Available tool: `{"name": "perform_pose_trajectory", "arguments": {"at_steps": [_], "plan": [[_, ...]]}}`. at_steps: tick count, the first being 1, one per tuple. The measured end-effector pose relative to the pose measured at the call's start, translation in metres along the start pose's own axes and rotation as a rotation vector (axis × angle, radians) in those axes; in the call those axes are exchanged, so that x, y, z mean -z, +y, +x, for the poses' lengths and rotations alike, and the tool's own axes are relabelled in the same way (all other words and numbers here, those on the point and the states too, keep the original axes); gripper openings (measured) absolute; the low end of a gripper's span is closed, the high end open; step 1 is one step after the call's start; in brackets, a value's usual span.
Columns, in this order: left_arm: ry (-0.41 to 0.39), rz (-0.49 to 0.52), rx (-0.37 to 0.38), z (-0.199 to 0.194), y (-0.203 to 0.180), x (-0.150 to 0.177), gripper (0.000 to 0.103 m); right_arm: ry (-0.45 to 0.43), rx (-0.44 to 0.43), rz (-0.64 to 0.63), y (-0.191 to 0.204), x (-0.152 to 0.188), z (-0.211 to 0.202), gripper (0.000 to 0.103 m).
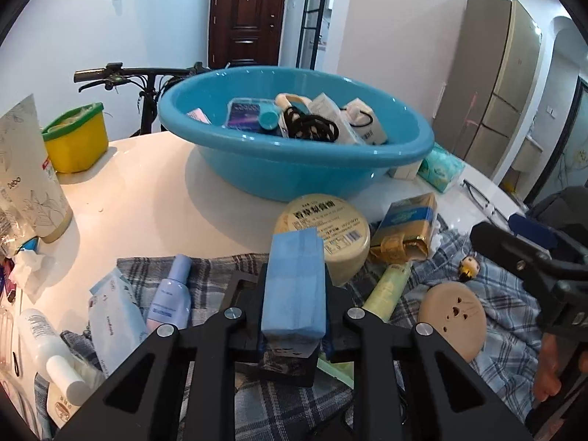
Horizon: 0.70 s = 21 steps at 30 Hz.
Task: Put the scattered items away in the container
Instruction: 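Grasp the blue wet-wipe pack with the left gripper, then grasp the round cream tin with the right gripper while the left holds the wipes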
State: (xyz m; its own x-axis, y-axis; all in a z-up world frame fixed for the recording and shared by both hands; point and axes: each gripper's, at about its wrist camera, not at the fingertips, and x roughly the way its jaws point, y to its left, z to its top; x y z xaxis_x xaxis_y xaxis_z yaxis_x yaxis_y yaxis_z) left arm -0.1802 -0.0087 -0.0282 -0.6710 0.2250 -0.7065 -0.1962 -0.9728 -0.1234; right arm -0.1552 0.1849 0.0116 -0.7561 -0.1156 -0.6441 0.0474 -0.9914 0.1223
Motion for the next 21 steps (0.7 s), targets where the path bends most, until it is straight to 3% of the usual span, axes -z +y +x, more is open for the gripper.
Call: {"name": "perform_pose_trajectory", "arguments": {"at_steps": [10,16,18,21], "plan": [[-0.076,-0.006,-0.051,-0.028,0.01,-0.009,0.023,0.001,-0.019,-0.022,0.007,0.003,0.002,0.102],[-0.054,-0.079,-0.053,-0.026,0.026,-0.012,0.023,0.026,-0.026,-0.054,0.02,0.007,0.009,0.093],[-0.052,-0.09,-0.058,-0.025,0.028,-0.011,0.023,0.054,-0.04,-0.063,0.025,0.009,0.013,0.083],[-0.055,-0.11,-0.067,-0.026,0.035,-0.012,0.023,0.072,-0.071,-0.077,0.036,0.008,0.014,0.079]]}}
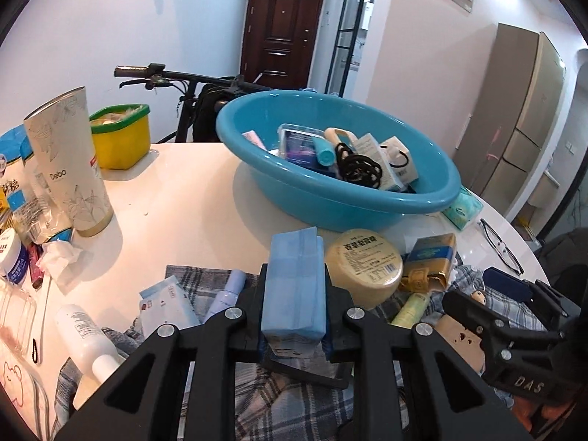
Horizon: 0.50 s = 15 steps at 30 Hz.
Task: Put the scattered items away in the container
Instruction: 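Grasp the round cream tin with the right gripper while the left holds the wipes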
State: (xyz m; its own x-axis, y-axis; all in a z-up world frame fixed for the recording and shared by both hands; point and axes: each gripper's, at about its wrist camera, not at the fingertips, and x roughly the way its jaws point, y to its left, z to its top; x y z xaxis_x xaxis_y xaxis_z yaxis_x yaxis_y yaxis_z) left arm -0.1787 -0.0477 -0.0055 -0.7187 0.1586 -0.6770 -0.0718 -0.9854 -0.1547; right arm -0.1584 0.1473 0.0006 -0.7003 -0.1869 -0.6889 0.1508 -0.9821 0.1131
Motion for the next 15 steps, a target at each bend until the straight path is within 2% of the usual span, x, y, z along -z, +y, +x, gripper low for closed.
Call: {"name": "perform_pose_trajectory", "arguments": {"at_steps": [4,8,14,15], "plan": [[0.008,-0.029,0.001,0.001,0.009,-0.001,0.023,0.012,0.006,-0.065,0.021,-0.004,0.004,0.066],[0.02,-0.054,0.012,0.003,0.017,-0.001,0.023,0.064,-0.03,-0.09,0.037,-0.008,0.018,0.035],[0.016,-0.072,0.006,0.001,0.023,-0.002,0.023,0.039,-0.033,-0.095,0.049,-0.017,0.025,0.035],[0.016,-0.076,0.008,0.0,0.024,-0.002,0.023,0.036,-0.035,-0.094,0.049,-0.018,0.026,0.048]]}}
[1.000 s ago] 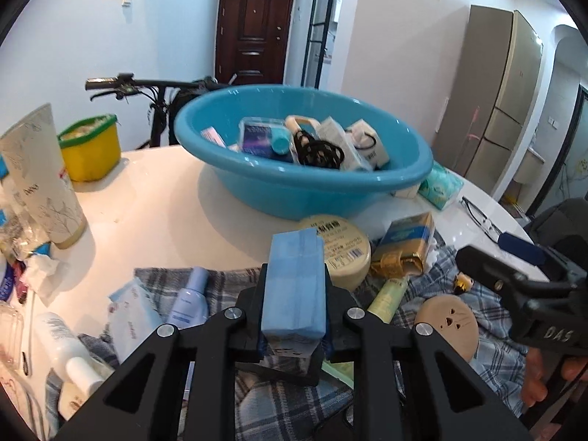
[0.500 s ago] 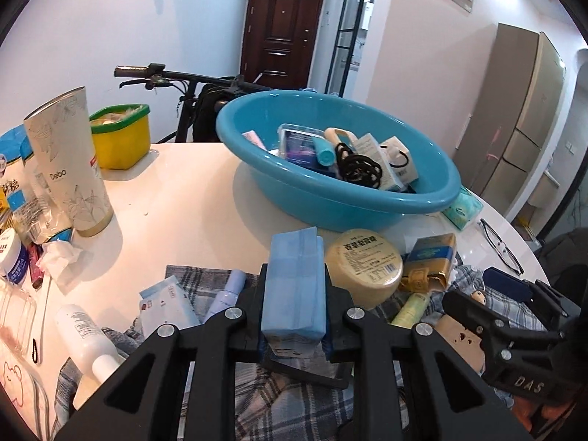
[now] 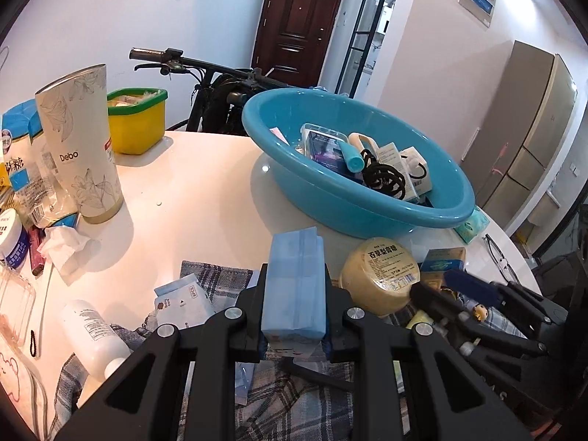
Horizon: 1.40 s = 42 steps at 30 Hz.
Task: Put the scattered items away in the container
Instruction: 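Grasp the round cream tin with the right gripper while the left holds the wipes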
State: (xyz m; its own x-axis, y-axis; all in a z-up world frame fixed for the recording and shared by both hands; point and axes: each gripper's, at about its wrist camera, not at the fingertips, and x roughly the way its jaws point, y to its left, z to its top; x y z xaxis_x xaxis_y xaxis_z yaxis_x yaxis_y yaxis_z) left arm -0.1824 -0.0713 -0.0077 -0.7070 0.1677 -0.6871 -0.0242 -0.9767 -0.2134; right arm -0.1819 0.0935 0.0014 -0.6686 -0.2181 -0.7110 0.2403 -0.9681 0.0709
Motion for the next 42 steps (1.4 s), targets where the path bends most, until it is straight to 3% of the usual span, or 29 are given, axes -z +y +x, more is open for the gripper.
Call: {"name": "perform_pose_trajectory", "arguments": {"at_steps": [1,2,3,9,23,24,26,42], "plan": [[0.0,-0.002,0.0,0.0,0.0,0.0,0.023,0.001,-0.001,0.001,0.0,-0.001,0.001,0.058],[0.0,-0.003,0.0,0.0,0.001,0.0,0.023,-0.002,0.0,0.004,0.0,-0.003,0.002,0.075],[0.002,-0.005,0.0,0.0,0.001,0.0,0.023,-0.005,0.004,0.007,-0.001,-0.005,0.004,0.078],[0.017,-0.019,0.003,0.004,0.004,-0.001,0.023,0.027,0.05,-0.037,0.004,-0.013,0.024,0.079],[0.053,-0.04,0.006,0.015,0.009,0.001,0.023,0.079,0.03,-0.036,0.006,-0.008,0.057,0.081],[0.054,-0.037,0.005,0.015,0.008,0.002,0.023,0.079,0.025,-0.039,0.006,-0.007,0.058,0.078],[0.056,-0.035,0.007,0.015,0.007,0.002,0.023,0.076,0.013,-0.04,0.007,-0.006,0.057,0.073],[0.055,-0.024,0.017,0.012,0.004,0.004,0.023,0.064,0.028,0.003,-0.018,0.016,0.011,0.073]]}}
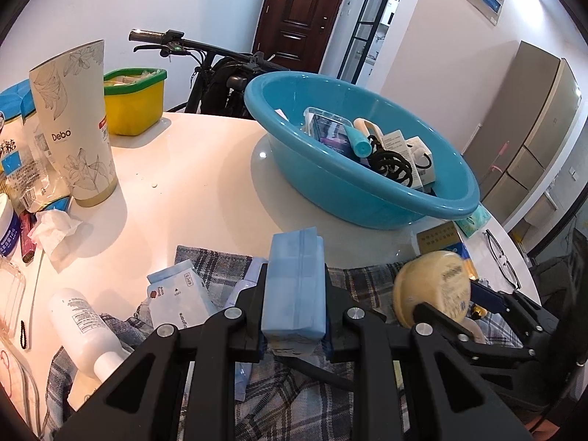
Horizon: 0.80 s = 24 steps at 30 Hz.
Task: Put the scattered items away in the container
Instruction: 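Grasp the round cream tin with the right gripper while the left holds the wipes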
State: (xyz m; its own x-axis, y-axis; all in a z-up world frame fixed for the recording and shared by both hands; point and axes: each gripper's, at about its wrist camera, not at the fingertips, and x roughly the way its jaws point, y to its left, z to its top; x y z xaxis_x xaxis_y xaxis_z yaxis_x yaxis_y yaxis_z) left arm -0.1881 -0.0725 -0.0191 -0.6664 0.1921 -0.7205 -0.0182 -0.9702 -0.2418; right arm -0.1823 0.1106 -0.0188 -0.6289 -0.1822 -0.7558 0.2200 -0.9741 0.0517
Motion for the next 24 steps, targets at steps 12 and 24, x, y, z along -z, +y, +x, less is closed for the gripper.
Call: {"name": "perform_pose_trajectory", "arguments": {"at_steps": [12,24], "plan": [[-0.023,0.042,0.032,-0.015,-0.021,0.001,0.023,-0.073,0.024,0.002,-0.013,-0.002,-0.04,0.066],[-0.022,0.056,0.049,-0.02,-0.024,0.0,0.023,-0.06,0.014,-0.037,-0.009,0.007,-0.031,0.087]]}}
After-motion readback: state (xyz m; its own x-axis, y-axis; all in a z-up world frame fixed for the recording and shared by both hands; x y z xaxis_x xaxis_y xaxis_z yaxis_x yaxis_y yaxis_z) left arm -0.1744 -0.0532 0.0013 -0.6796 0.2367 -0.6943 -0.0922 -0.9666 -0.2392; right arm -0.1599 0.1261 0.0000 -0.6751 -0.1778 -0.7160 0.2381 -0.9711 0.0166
